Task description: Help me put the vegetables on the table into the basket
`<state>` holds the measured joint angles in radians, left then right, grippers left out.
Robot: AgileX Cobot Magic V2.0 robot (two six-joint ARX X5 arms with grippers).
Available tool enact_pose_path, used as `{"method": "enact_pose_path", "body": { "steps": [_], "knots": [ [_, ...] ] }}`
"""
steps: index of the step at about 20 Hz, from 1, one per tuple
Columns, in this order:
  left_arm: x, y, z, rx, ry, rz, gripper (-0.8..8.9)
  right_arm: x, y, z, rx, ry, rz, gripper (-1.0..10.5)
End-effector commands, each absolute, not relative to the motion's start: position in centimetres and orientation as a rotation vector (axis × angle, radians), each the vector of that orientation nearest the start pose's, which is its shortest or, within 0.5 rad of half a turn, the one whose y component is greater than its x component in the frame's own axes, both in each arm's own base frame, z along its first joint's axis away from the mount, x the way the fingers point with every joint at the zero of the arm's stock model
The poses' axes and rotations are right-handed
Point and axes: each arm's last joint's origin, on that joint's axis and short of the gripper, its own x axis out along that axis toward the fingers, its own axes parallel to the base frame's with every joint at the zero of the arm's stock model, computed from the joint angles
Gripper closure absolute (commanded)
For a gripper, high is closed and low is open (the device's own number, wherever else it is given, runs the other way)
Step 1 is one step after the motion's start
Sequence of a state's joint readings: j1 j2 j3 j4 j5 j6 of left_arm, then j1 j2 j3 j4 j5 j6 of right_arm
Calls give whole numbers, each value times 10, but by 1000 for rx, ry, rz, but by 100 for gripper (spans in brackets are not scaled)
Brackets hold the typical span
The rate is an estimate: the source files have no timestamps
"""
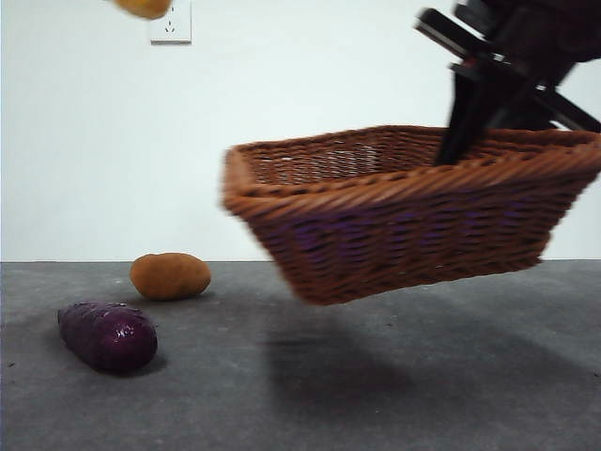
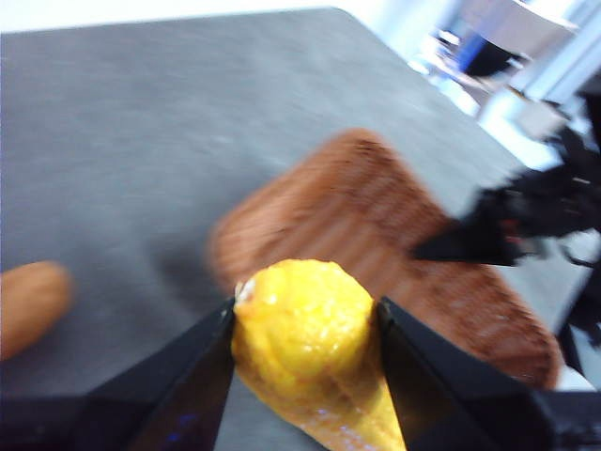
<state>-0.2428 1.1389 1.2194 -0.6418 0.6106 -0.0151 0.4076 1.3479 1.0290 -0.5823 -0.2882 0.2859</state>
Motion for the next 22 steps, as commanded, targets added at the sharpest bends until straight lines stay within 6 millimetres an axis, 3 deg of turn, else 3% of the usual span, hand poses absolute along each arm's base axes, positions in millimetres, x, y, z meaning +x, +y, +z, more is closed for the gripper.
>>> {"method": "enact_pose_path", "body": {
  "steps": [1,6,11,17,18,20,22],
  "knots": [
    [211,-93,372,-58,579,-892,820,247,131,260,233,1026,528,959],
    [209,-135,356,10,661,-997,820,247,158,253,257,1026,581,959],
    [245,-171,305,35,851,-1002,820,247,159,254,267,1017,588,959],
    [256,-206,272,-37,965,-998,806,247,159,254,268,1014,589,959],
    [258,-208,269,-58,982,-987,720,247,159,255,269,1010,590,959],
    [259,-210,267,-71,990,-980,345,247,159,255,269,1008,592,959],
    [259,-209,267,-71,990,-980,311,247,159,255,269,1007,591,959]
  ]
}}
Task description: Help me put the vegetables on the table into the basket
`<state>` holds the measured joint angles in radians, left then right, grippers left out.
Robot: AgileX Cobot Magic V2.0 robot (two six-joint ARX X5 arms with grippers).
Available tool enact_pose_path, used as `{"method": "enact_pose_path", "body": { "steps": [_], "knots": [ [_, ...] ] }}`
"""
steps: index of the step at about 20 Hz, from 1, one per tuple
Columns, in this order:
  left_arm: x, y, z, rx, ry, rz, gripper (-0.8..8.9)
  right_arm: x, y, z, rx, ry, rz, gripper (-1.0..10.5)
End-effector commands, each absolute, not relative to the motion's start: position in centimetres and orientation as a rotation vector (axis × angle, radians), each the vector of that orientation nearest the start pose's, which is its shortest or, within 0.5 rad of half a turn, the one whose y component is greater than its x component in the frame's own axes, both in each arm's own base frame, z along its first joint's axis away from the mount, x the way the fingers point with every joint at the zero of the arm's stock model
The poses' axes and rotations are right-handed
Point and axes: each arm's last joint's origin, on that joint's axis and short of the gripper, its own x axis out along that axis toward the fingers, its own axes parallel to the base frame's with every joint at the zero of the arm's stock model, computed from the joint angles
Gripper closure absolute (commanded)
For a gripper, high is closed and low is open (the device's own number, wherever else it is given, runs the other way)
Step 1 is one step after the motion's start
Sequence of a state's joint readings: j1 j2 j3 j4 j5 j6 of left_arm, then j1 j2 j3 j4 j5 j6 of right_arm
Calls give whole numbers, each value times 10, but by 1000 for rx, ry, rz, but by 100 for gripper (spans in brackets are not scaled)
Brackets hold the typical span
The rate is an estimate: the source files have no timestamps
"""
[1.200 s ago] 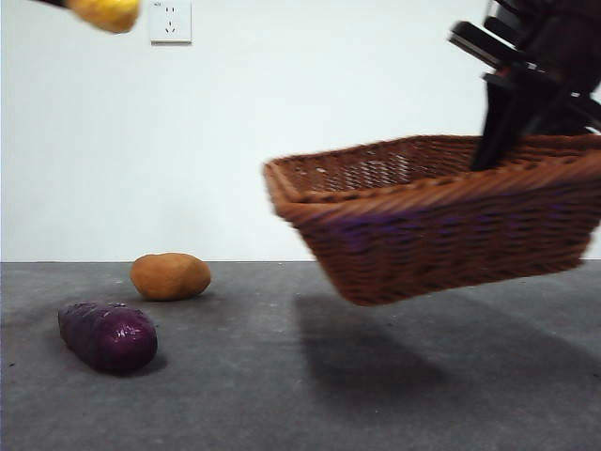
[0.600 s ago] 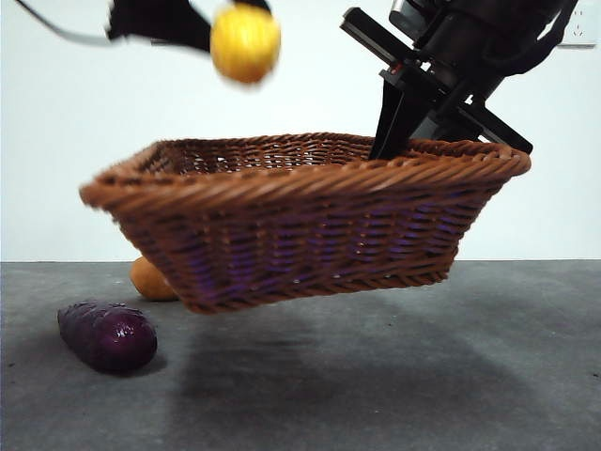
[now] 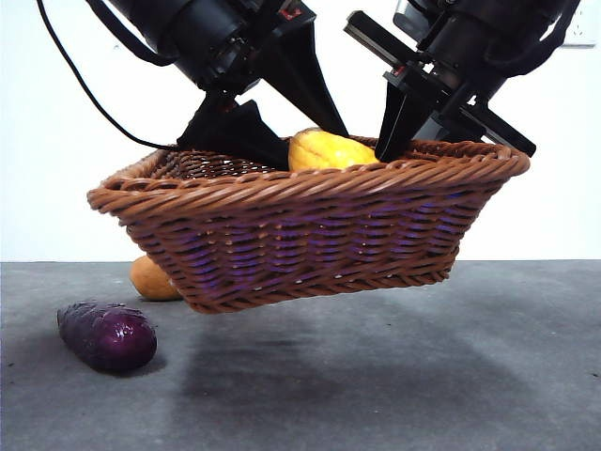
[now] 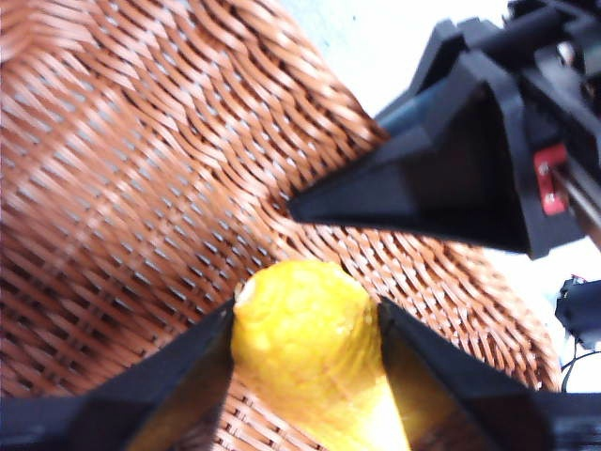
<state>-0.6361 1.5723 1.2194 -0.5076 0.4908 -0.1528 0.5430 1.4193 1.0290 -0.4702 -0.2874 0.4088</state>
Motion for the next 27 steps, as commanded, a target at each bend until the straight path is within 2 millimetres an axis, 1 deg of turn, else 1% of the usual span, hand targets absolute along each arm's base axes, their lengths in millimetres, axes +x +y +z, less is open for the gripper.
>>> {"method": "enact_pose_path", "body": {
  "steps": [1,5,6,8,10,12,14,15,17,18,20,22,24,27],
  "knots": [
    [259,-210,267,-71,987,-981,310,248,160,255,269,1006,592,959],
    [259,-209,269,-73,980,-986,310,248,159,255,266,1003,593,959],
    [259,-205,273,-79,966,-981,311,248,159,255,264,1002,594,959],
    [258,-193,287,-80,905,-973,310,249,157,255,266,1000,589,959],
    [256,-174,306,-72,814,-957,311,252,152,256,272,994,576,959],
    [255,-147,326,-33,705,-922,311,257,145,258,282,991,578,959],
    [257,-118,339,38,603,-838,311,260,137,263,286,983,577,959],
    [260,-102,343,87,562,-785,311,262,133,268,281,978,579,959],
    [270,-76,343,176,520,-723,311,263,124,282,246,963,576,959],
    [275,-66,341,235,500,-705,311,263,120,292,223,954,579,959],
    [287,-53,336,363,473,-662,311,263,115,310,182,935,589,959],
    [306,-51,331,445,484,-643,311,263,113,329,148,904,605,959],
    [333,-54,325,468,522,-666,311,263,113,345,134,859,621,959],
    [367,-59,312,493,628,-714,311,261,112,356,105,844,634,959]
  ]
}}
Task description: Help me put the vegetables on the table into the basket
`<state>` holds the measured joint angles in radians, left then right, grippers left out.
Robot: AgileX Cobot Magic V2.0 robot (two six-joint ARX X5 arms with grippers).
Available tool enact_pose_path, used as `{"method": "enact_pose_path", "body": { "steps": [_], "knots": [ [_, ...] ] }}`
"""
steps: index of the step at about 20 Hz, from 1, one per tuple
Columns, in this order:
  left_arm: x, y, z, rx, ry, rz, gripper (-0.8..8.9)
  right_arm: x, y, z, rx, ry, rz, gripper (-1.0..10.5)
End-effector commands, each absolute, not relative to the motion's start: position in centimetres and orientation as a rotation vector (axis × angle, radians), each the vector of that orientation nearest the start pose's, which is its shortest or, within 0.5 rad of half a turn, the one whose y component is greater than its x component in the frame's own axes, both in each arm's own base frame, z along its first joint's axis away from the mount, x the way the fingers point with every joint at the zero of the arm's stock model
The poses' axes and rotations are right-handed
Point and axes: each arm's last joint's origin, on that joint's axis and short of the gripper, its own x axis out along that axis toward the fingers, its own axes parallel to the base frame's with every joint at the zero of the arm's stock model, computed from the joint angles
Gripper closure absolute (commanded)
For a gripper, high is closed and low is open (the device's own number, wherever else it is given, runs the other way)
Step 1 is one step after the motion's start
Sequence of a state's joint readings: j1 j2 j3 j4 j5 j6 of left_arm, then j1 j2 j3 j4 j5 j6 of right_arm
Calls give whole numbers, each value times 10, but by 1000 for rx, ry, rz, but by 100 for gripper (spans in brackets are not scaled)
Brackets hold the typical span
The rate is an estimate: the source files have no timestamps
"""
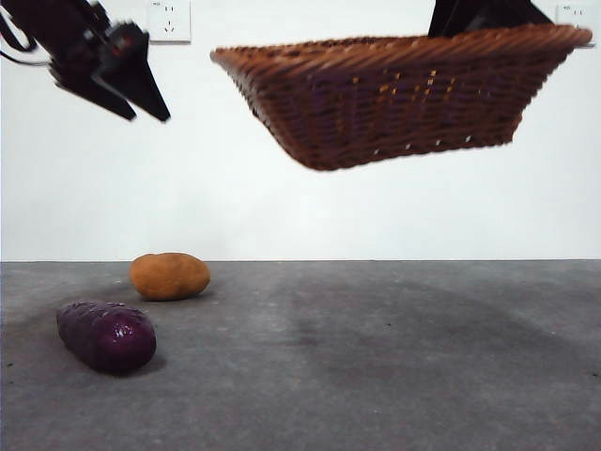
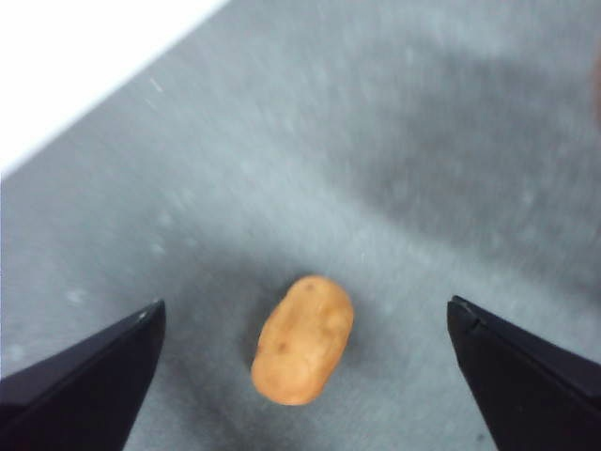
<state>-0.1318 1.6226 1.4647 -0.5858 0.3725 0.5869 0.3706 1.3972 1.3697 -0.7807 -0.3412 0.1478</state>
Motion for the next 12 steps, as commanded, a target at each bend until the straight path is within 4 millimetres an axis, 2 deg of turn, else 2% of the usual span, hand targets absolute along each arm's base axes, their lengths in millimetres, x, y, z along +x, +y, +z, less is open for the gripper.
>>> {"method": "enact_pose_path", "body": {
  "steps": [1,3,6,10,12],
  "knots": [
    [380,-60,305,487,669,-725,311,260,112,359,95,838,638,959],
    [402,-62,289,509,725,-757,311,260,108,364,92,821,643,959],
    [425,-65,265,535,754,-781,311,261,101,366,107,827,665,959],
    [440,-65,224,540,842,-814,311,264,85,363,100,854,621,959],
    [444,-65,210,542,863,-827,311,266,77,362,100,859,598,959]
  ]
}}
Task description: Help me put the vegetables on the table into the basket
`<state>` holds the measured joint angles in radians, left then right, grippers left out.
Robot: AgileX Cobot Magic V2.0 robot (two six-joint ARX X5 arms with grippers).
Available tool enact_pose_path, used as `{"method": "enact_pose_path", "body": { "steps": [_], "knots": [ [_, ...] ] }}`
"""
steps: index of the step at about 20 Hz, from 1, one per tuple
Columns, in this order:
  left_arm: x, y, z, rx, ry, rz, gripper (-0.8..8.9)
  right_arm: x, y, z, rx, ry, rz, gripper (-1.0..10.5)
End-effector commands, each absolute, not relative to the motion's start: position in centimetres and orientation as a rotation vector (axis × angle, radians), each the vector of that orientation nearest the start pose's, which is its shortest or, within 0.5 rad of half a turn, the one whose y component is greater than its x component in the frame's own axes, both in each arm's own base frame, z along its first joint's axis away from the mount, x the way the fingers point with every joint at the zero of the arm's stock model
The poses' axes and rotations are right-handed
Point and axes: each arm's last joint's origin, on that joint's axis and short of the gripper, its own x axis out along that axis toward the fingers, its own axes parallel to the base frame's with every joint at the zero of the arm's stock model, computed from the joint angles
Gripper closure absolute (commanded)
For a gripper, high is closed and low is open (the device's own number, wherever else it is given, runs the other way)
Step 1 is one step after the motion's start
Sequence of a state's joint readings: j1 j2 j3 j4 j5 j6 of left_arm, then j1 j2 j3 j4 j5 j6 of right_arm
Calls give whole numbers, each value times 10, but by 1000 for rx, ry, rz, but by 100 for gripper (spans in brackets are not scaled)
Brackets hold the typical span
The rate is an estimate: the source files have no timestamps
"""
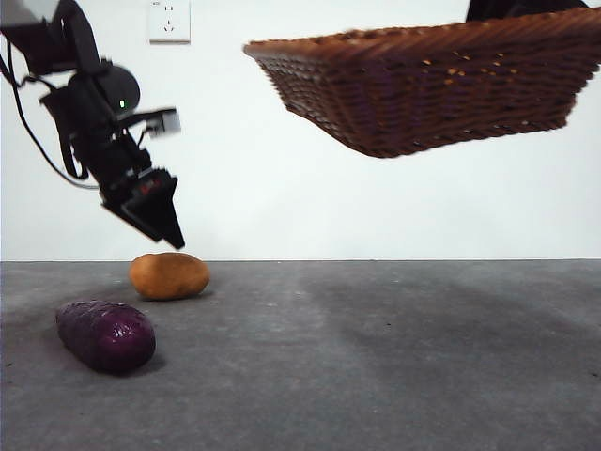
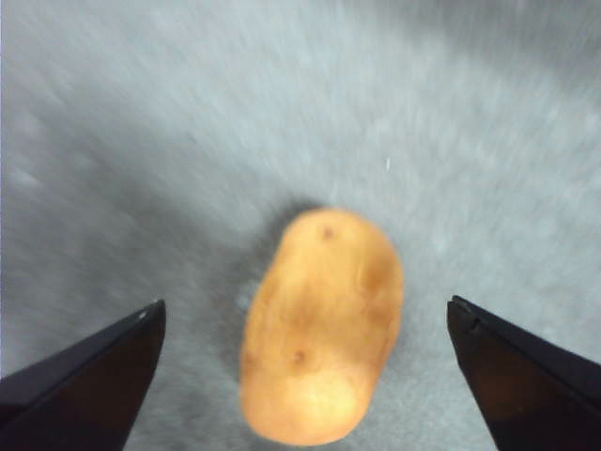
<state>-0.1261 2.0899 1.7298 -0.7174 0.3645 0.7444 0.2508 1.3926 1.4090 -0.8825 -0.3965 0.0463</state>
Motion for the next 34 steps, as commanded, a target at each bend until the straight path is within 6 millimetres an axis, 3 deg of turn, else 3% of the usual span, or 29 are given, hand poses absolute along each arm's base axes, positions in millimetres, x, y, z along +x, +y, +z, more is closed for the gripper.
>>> {"method": "enact_pose_path", "body": {
  "steps": [1,9,14,17,19,23,28,31,34],
  "knots": [
    [446,-65,205,540,867,-828,311,266,75,362,98,860,595,959],
    [453,-68,177,515,917,-846,333,267,72,362,95,851,591,959],
    [453,-68,175,460,949,-818,832,267,72,362,93,850,589,959],
    [450,-68,178,401,970,-814,821,267,71,361,87,864,572,959],
    [445,-69,189,354,949,-874,819,266,70,359,72,880,545,959],
    [429,-67,230,313,905,-890,819,273,72,346,79,918,540,959],
    [382,-69,271,208,967,-1112,818,276,74,280,180,1011,527,959],
    [357,-92,302,259,909,-1188,818,273,74,256,251,1039,540,959],
    [329,-125,329,308,876,-1218,818,272,76,246,325,1032,574,959]
  ]
}}
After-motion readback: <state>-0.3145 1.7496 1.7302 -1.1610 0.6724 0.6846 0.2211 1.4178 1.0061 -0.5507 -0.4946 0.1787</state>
